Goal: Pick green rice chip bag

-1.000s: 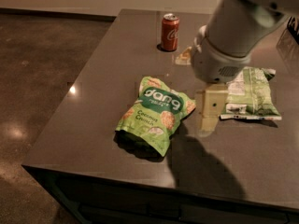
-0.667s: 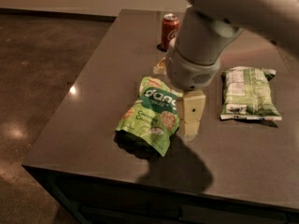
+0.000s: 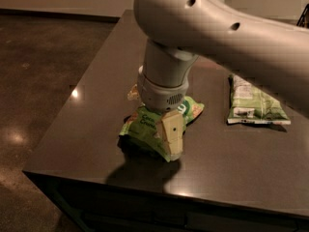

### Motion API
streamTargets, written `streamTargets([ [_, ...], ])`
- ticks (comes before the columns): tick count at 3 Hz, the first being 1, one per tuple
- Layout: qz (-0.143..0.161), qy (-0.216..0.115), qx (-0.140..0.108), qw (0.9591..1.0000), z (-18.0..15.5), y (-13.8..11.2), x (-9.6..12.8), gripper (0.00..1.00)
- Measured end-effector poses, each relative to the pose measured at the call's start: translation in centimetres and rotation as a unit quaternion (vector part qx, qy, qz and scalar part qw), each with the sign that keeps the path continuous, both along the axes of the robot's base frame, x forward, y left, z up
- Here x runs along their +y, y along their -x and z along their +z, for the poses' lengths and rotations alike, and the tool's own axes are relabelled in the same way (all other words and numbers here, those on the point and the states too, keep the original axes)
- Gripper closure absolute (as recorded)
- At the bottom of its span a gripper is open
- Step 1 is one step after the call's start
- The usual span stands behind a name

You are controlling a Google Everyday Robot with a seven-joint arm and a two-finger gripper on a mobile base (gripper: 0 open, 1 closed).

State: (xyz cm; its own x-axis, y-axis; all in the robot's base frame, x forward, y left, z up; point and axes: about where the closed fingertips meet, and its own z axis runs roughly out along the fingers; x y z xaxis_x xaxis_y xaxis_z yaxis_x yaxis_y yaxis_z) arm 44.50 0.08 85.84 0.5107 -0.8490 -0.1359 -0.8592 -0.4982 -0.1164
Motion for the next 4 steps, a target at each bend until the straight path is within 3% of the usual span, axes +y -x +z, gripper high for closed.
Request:
streamTargets([
  [2,0.043,0.015,0.016,0.9988,-0.2,0.2,1.3,0.46],
  [4,0.084,-0.012,0.005,0.9964,5.6,0.2,1.7,0.93],
])
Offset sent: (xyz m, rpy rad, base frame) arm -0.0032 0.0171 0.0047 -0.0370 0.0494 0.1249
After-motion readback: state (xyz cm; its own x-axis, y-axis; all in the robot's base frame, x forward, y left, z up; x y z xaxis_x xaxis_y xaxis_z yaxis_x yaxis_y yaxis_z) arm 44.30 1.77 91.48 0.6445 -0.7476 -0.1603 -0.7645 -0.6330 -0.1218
